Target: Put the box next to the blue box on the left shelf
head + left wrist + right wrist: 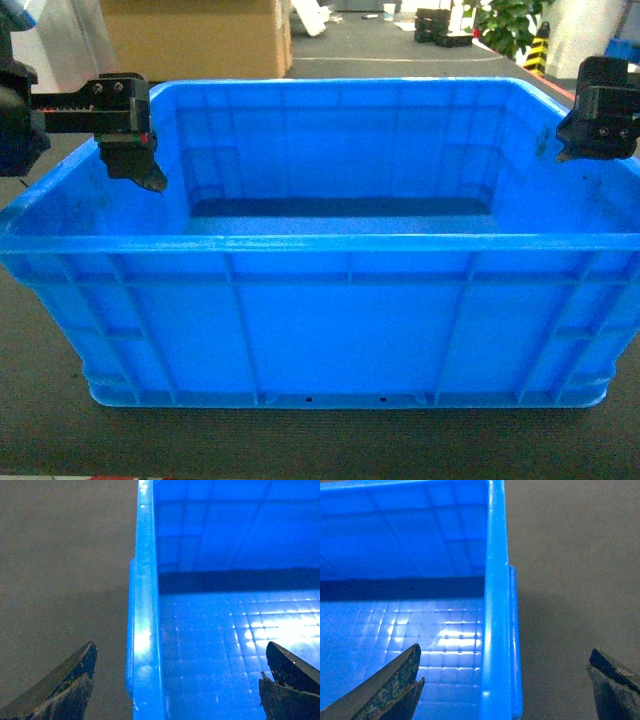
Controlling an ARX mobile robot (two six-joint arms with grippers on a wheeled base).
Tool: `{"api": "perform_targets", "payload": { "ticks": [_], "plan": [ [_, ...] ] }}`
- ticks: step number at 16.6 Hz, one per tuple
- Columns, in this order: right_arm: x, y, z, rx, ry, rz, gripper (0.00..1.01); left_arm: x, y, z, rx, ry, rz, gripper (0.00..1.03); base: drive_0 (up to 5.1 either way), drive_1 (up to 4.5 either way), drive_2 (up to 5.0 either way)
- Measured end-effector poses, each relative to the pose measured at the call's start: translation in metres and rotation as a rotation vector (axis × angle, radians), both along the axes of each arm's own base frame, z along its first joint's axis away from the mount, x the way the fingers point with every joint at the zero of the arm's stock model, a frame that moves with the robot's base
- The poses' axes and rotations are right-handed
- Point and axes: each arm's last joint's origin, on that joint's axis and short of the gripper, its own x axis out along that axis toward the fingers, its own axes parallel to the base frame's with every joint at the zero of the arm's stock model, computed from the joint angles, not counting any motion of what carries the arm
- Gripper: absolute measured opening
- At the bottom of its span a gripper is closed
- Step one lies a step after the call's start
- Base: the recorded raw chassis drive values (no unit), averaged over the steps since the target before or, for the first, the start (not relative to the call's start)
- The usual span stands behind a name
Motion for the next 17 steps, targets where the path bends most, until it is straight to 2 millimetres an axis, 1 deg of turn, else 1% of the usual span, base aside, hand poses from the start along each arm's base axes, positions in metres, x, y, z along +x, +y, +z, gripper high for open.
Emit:
{"api": "perform_targets", "payload": {
  "ticks": [2, 4, 9, 10, 12, 13, 14, 16, 17],
  "plan": [
    [0.007, 0.000, -0.003, 0.046, 0.016, -0.013, 0.98, 0.010, -0.001, 0.000, 0.003, 0.083, 0.021, 0.98, 0.0, 0.00, 0.0],
    [0.010, 0.003, -0.007, 0.079, 0.060, -0.008, 0.98, 0.014, -0.001, -0.003, -0.023, 0.171, 0.017, 0.98, 0.0, 0.00, 0.0],
    [0.009, 0.005, -0.010, 0.075, 0.084, -0.008, 0.98, 0.017, -0.003, -0.006, -0.065, 0.195, 0.024, 0.98, 0.0, 0.00, 0.0],
    [0.009, 0.007, -0.012, 0.063, 0.099, -0.007, 0.88, 0.018, -0.003, -0.008, -0.068, 0.202, 0.025, 0.93, 0.0, 0.00, 0.0],
    [0.008, 0.007, -0.016, 0.052, 0.126, -0.004, 0.68, 0.017, -0.003, -0.010, -0.066, 0.214, 0.025, 0.74, 0.0, 0.00, 0.0],
    [0.008, 0.010, -0.016, 0.048, 0.122, -0.003, 0.51, 0.017, -0.002, -0.010, -0.053, 0.213, 0.041, 0.56, 0.0, 0.00, 0.0],
    [0.008, 0.009, -0.016, 0.036, 0.122, -0.008, 0.41, 0.018, -0.001, -0.010, -0.043, 0.210, 0.045, 0.47, 0.0, 0.00, 0.0],
    [0.008, 0.009, -0.015, 0.019, 0.117, -0.015, 0.24, 0.018, 0.001, -0.011, -0.013, 0.190, 0.063, 0.28, 0.0, 0.00, 0.0],
    [0.008, 0.011, -0.016, 0.009, 0.099, -0.023, 0.22, 0.017, 0.001, -0.011, -0.006, 0.157, 0.069, 0.20, 0.0, 0.00, 0.0]
  ]
}}
